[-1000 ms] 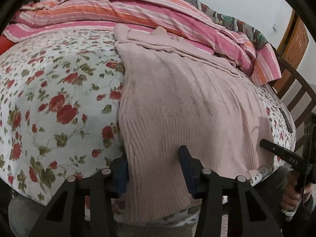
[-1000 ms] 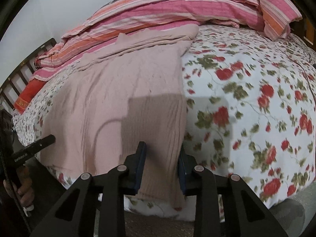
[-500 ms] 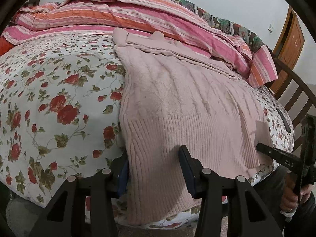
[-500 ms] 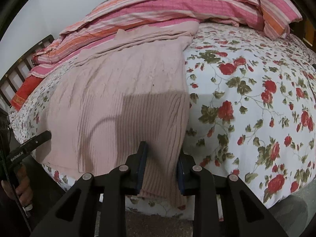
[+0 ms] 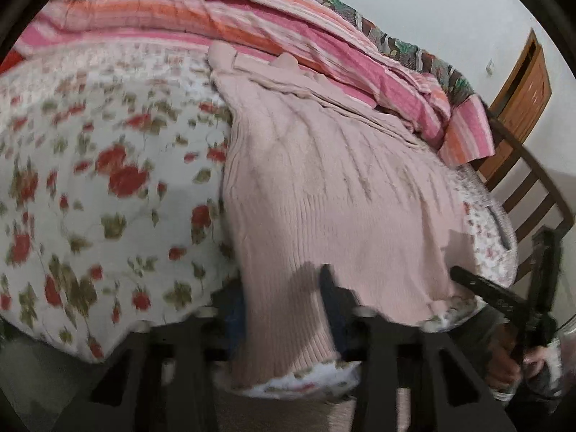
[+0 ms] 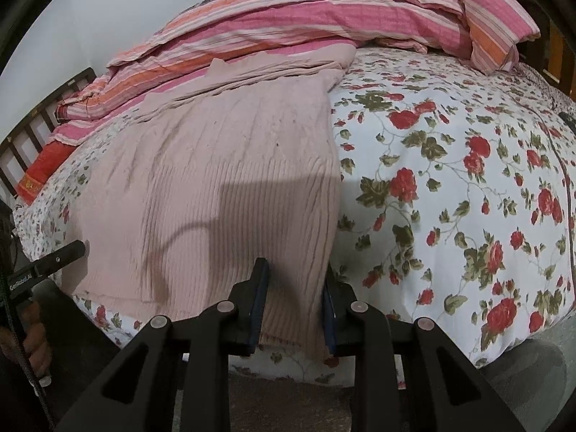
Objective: Fold small clothes
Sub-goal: 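Grasp the pink sweater hem with both grippers and lift it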
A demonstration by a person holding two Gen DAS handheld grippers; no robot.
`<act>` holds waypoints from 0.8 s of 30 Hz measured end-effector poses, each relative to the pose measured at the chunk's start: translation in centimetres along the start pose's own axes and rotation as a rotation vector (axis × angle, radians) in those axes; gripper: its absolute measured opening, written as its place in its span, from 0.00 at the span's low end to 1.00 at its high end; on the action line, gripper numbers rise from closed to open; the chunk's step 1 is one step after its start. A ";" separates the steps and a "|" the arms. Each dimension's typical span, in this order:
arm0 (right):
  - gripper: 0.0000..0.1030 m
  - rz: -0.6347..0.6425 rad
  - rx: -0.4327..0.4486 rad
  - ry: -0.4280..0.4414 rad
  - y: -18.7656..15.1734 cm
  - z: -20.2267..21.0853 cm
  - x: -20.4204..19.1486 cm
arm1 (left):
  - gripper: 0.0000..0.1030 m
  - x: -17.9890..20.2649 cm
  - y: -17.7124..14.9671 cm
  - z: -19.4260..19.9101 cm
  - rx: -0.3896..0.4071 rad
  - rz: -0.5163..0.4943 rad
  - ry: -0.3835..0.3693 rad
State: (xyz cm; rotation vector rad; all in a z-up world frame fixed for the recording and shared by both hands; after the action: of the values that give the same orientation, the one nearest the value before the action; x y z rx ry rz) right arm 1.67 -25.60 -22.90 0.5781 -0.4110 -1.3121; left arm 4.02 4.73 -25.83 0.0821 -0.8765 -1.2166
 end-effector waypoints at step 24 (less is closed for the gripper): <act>0.05 -0.189 0.132 0.213 3.0 4.1 1.7 | 0.06 1.2 3.0 4.2 0.030 0.208 -0.207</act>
State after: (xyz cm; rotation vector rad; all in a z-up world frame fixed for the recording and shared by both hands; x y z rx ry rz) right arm 1.97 -27.48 -17.86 0.8758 -0.2729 -1.3932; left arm 3.87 6.48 -20.84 -0.1109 -1.0565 -1.0286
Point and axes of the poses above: each gripper's, at about its wrist camera, not at the fingertips, and z roughly against the way its jaws point, x to its right, y to its top, the point moved 8 cm from there along -z, roughly the way its jaws point, and after that the axes turned 13 degrees about z, right-handed, at the moved point
